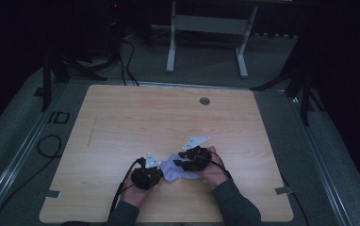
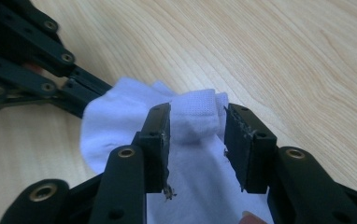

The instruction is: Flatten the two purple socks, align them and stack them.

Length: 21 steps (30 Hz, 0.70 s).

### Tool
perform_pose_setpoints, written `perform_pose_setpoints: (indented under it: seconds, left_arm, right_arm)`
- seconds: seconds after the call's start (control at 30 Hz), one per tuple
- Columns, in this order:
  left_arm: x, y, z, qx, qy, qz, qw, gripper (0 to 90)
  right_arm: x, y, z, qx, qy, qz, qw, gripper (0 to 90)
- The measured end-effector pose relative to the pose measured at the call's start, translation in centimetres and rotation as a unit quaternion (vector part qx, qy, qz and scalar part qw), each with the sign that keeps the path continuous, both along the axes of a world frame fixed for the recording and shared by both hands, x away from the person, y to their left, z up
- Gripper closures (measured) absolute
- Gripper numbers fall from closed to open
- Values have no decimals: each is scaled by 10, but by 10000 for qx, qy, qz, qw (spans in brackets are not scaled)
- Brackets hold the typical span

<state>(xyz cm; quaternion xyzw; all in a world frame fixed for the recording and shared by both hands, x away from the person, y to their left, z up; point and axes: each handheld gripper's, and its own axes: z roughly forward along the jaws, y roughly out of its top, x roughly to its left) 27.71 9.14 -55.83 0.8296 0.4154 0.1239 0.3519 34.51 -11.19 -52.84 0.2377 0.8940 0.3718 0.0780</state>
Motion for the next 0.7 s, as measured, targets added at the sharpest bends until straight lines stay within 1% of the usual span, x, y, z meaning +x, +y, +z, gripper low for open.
perform_pose_setpoints:
  seconds: [0.07, 0.17, 0.2, 0.23, 0.27, 0.3, 0.33, 0.4, 0.43, 0.5, 0.57, 0.63, 0.67, 0.7]
  left_arm:
    - [0, 0, 0, 3, 2, -3, 10000, 868]
    - [0, 0, 0, -2, 16, -3, 10000, 870]
    - [0, 0, 0, -8, 12, 0, 10000, 871]
    - [0, 0, 0, 11, 21, -14, 10000, 871]
    - [0, 0, 0, 14, 23, -16, 10000, 872]
    - [0, 0, 0, 20, 28, -18, 10000, 873]
    - [0, 0, 0, 22, 29, -18, 10000, 875]
    - [-1, 0, 0, 27, 27, -23, 10000, 879]
    - [-1, 0, 0, 32, 26, -23, 10000, 881]
    - [-1, 0, 0, 40, 24, -28, 10000, 882]
    - [-1, 0, 0, 31, 32, -23, 10000, 881]
    - [-1, 0, 0, 21, 28, -13, 10000, 881]
    - [-1, -1, 0, 3, 20, 3, 10000, 881]
    - [-1, -1, 0, 4, 20, 2, 10000, 881]
  right_arm:
    - [3, 4, -3, 49, 36, -116, 9999, 581]
    - [9, 10, -5, 76, 78, -171, 9998, 588]
    - [11, 13, -6, 76, 100, -175, 9998, 604]
    - [12, 15, -7, 73, 145, -166, 9997, 632]
    - [14, 18, -8, 67, 180, -123, 9997, 702]
    - [14, 19, -9, 50, 173, -101, 9998, 755]
    - [15, 21, -10, -20, 108, -120, 9999, 808]
    - [16, 23, -11, -84, 48, -213, 9997, 864]
    - [17, 23, -11, -64, 37, -249, 9997, 884]
    - [17, 22, -11, -58, 26, -265, 9996, 891]
    - [19, 20, -11, -15, 21, -377, 9993, 896]
    - [19, 19, -11, 11, 19, -387, 9992, 895]
    - [19, 19, -10, 56, 38, -385, 9992, 881]
    - [19, 18, -9, 97, 72, -348, 9993, 812]
